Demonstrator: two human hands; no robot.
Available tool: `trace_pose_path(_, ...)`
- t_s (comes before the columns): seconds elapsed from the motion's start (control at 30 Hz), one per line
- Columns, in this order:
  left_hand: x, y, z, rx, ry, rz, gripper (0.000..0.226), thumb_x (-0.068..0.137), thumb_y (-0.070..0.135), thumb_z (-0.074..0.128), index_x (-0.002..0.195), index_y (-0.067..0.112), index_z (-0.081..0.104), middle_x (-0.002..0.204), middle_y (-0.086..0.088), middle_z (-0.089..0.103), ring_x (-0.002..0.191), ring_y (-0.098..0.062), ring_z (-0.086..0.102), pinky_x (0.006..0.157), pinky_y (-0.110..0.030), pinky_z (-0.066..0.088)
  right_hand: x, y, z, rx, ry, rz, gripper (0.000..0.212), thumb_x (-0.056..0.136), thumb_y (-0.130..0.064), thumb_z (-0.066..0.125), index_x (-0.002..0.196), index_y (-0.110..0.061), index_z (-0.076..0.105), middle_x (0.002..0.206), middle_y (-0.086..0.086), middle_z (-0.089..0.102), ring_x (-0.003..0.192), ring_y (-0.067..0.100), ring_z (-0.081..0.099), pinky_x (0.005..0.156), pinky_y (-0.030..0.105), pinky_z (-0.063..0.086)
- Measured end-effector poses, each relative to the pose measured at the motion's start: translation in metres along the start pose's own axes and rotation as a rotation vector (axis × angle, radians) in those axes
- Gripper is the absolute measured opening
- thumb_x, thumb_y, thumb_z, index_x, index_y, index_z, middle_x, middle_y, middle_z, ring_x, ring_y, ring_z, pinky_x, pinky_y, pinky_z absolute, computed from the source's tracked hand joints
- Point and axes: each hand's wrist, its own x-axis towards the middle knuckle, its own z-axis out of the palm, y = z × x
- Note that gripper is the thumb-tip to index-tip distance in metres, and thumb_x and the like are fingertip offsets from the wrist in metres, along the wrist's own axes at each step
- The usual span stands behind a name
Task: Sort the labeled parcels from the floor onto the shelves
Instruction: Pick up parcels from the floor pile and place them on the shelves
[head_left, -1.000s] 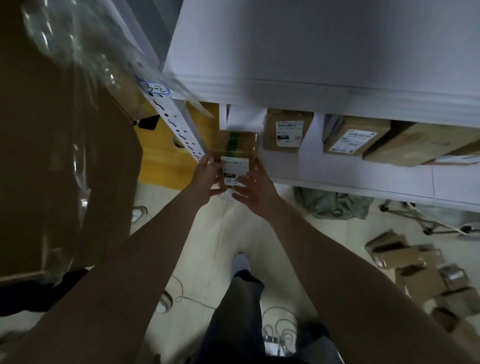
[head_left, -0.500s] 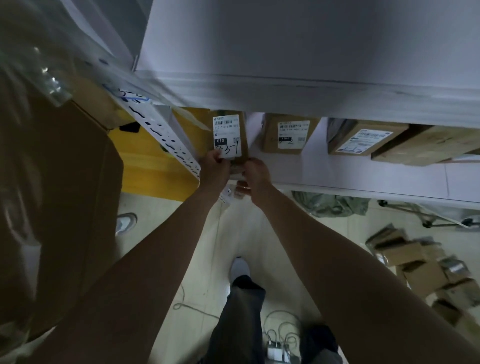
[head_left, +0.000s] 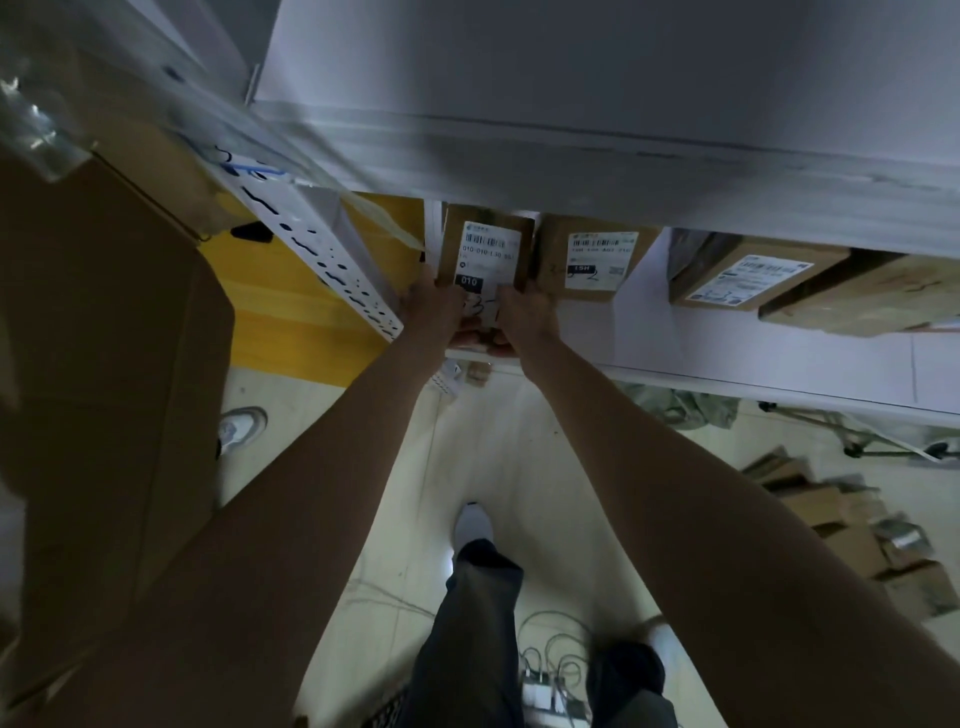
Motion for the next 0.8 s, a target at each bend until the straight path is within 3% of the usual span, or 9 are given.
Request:
trace_pose_path(0.13, -0.013, -0.003, 0.006, -0.052, 0.022, 0.108, 0.044, 0.095, 0.001, 0.053, 0.133, 0.023, 0.054, 0.138, -0.017, 0.054, 0.113, -0.037, 0.066, 0.071, -0.05, 0.065, -0.007, 0.011, -0.005, 0.139, 0.084, -0.133, 0.053, 0.102, -0.021, 0.052, 0.153, -0.021, 0.039, 0.152, 0.01, 0.04, 0.126, 0.039, 0.057, 0.101, 0.061, 0.054)
trace_pose_path(0.2, -0.024, -0.013, 0.007, -0.15, 0.011, 0.181, 0.047, 0.096, -0.001, 0.051, 0.127, 0.033, 0.047, 0.137, -0.014, 0.054, 0.113, -0.032, 0.066, 0.073, -0.043, 0.065, -0.013, 0.02, -0.005, 0.309, 0.074, -0.153, 0.049, 0.101, -0.015, 0.054, 0.148, -0.019, 0.04, 0.146, 0.014, 0.047, 0.126, 0.04, 0.059, 0.099, 0.062, 0.055)
trace_pose_path(0.27, -0.034, -0.025, 0.006, -0.213, -0.021, 0.176, 0.039, 0.103, 0.009, 0.05, 0.131, 0.036, 0.044, 0.133, -0.008, 0.057, 0.109, -0.024, 0.067, 0.075, -0.037, 0.063, -0.023, 0.03, -0.004, 0.475, 0.015, -0.125, 0.04, 0.104, -0.014, 0.053, 0.142, -0.018, 0.041, 0.135, 0.016, 0.055, 0.119, 0.036, 0.063, 0.095, 0.05, 0.058)
trace_pose_path(0.33, -0.037, -0.033, 0.003, -0.235, -0.048, 0.098, 0.039, 0.107, 0.023, 0.048, 0.144, 0.031, 0.039, 0.126, 0.001, 0.059, 0.111, -0.022, 0.064, 0.088, -0.044, 0.058, -0.03, 0.037, -0.002, 0.587, -0.057, -0.071, 0.035, 0.108, -0.018, 0.049, 0.141, -0.021, 0.042, 0.124, 0.009, 0.06, 0.109, 0.031, 0.062, 0.089, 0.041, 0.052)
trace_pose_path(0.43, -0.031, -0.036, -0.002, -0.218, -0.063, 0.048, 0.042, 0.108, 0.032, 0.045, 0.149, 0.031, 0.035, 0.126, 0.006, 0.059, 0.117, -0.022, 0.061, 0.101, -0.05, 0.05, -0.033, 0.042, 0.001, 0.704, -0.099, -0.035, 0.036, 0.106, -0.017, 0.051, 0.14, -0.028, 0.045, 0.12, 0.005, 0.062, 0.108, 0.028, 0.06, 0.091, 0.042, 0.048)
trace_pose_path(0.5, -0.031, -0.035, -0.005, -0.207, -0.08, 0.062, 0.035, 0.109, 0.035, 0.043, 0.144, 0.035, 0.042, 0.122, 0.009, 0.063, 0.112, -0.017, 0.062, 0.095, -0.045, 0.051, -0.033, 0.043, 0.004, 0.829, -0.093, 0.068, 0.043, 0.106, -0.016, 0.055, 0.145, -0.029, 0.042, 0.131, 0.01, 0.061, 0.11, 0.028, 0.062, 0.091, 0.038, 0.052)
trace_pose_path(0.6, -0.033, -0.04, -0.009, -0.248, -0.047, 0.062, 0.023, 0.106, 0.025, 0.047, 0.125, 0.033, 0.057, 0.111, 0.005, 0.07, 0.104, -0.017, 0.067, 0.084, -0.04, 0.056, -0.033, 0.042, 0.009, 0.967, -0.131, 0.301, 0.049, 0.105, -0.013, 0.051, 0.153, -0.008, 0.04, 0.15, 0.022, 0.049, 0.123, 0.036, 0.061, 0.1, 0.046, 0.057)
trace_pose_path(0.67, -0.034, -0.045, -0.009, -0.308, 0.008, 0.054, 0.02, 0.104, 0.019, 0.049, 0.118, 0.026, 0.061, 0.115, -0.004, 0.071, 0.11, -0.025, 0.067, 0.093, -0.047, 0.058, -0.031, 0.038, 0.011, 1.081, -0.198, 0.357, 0.047, 0.1, -0.005, 0.054, 0.147, -0.007, 0.049, 0.149, 0.023, 0.049, 0.132, 0.042, 0.054, 0.107, 0.053, 0.053)
trace_pose_path(0.8, -0.038, -0.05, -0.01, -0.348, 0.141, -0.04, 0.041, 0.103, 0.016, 0.05, 0.144, 0.017, 0.05, 0.131, -0.007, 0.061, 0.126, -0.031, 0.056, 0.11, -0.051, 0.047, -0.029, 0.02, 0.017, 1.383, -0.274, 0.443, 0.074, 0.077, -0.002, 0.052, 0.151, -0.009, 0.046, 0.153, 0.026, 0.045, 0.141, 0.044, 0.047, 0.12, 0.05, 0.04)
